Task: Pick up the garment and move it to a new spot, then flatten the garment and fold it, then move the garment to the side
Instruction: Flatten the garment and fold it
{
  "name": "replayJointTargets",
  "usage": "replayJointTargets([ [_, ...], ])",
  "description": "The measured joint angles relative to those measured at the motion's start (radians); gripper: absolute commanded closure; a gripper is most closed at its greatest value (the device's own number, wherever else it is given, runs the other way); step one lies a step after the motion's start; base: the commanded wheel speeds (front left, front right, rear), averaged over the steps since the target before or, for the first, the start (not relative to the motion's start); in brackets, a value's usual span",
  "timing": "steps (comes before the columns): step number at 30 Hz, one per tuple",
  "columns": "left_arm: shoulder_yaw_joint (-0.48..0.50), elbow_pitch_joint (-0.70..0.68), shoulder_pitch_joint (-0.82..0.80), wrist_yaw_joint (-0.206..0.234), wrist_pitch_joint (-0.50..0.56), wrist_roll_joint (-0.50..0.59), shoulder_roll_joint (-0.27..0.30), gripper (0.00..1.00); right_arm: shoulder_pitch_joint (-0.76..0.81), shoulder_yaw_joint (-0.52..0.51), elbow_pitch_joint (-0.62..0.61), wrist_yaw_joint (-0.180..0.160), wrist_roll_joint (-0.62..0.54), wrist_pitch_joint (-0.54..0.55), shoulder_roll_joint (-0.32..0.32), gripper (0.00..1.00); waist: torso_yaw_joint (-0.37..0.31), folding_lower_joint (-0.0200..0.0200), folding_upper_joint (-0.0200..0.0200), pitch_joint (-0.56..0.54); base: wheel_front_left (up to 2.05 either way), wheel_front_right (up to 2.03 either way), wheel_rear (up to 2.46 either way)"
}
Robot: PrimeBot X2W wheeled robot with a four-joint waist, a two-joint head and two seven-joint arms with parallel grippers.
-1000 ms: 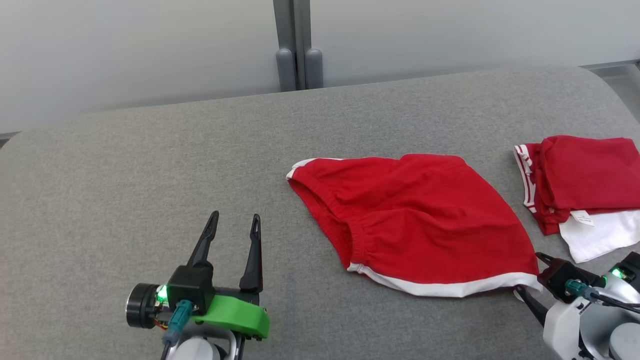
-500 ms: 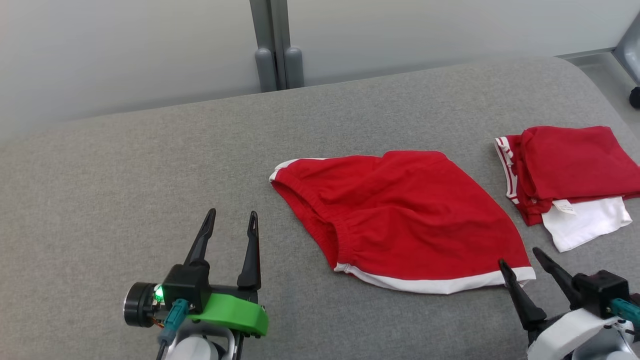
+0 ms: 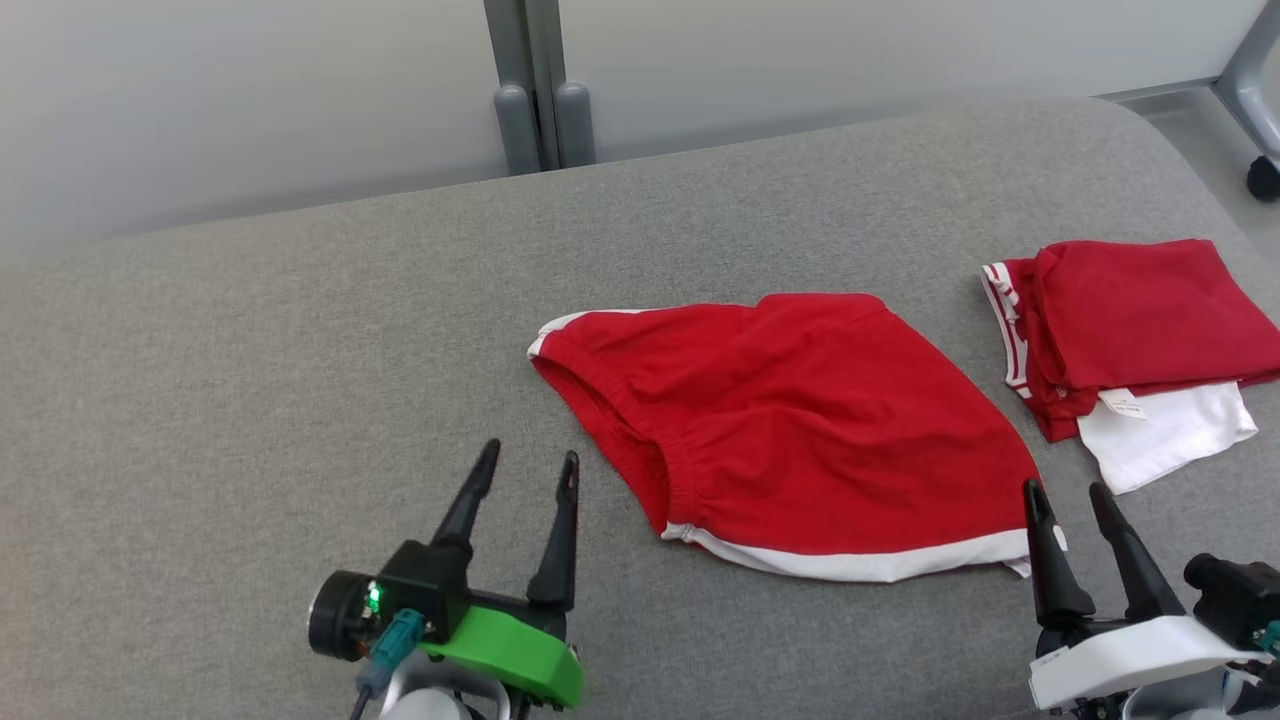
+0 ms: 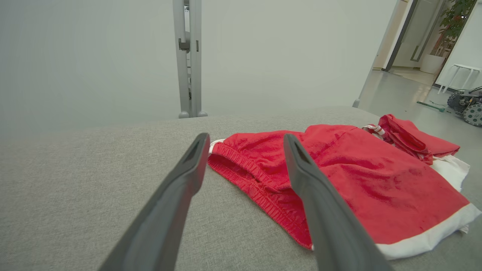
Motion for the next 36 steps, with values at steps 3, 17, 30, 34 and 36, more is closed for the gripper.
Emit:
replayJointTargets([
  [3,-0.063,0.067,-0.006,-0.068,0.0,-0.012,0.001,0.0,-0.015,-0.026,0.008,0.0,-0.009,-0.002,-0.001,0.0,-0.001,0.0,0.0,0.01,0.0,0.0,0.0],
  [17,-0.276,0.407,-0.172,-0.109,0.0,-0.062,-0.001,0.0,-0.048,-0.017,0.026,0.0,-0.04,-0.007,-0.005,0.0,-0.062,0.0,0.0,0.044,0.0,0.0,0.0],
  [30,-0.308,0.469,-0.228,-0.104,0.0,-0.16,-0.001,1.0,-0.047,-0.025,0.044,0.0,-0.057,-0.007,-0.016,0.0,-0.096,0.0,0.0,0.045,0.0,0.0,0.0],
  [34,-0.302,0.467,-0.229,-0.104,0.0,-0.158,-0.001,1.0,-0.045,-0.028,0.06,0.0,-0.072,-0.007,-0.021,0.0,-0.083,0.0,0.0,0.045,0.0,0.0,0.0],
  [36,-0.298,0.464,-0.229,-0.104,0.0,-0.155,-0.001,1.0,-0.045,-0.029,0.067,0.0,-0.08,-0.007,-0.02,0.0,-0.078,0.0,0.0,0.045,0.0,0.0,0.0],
])
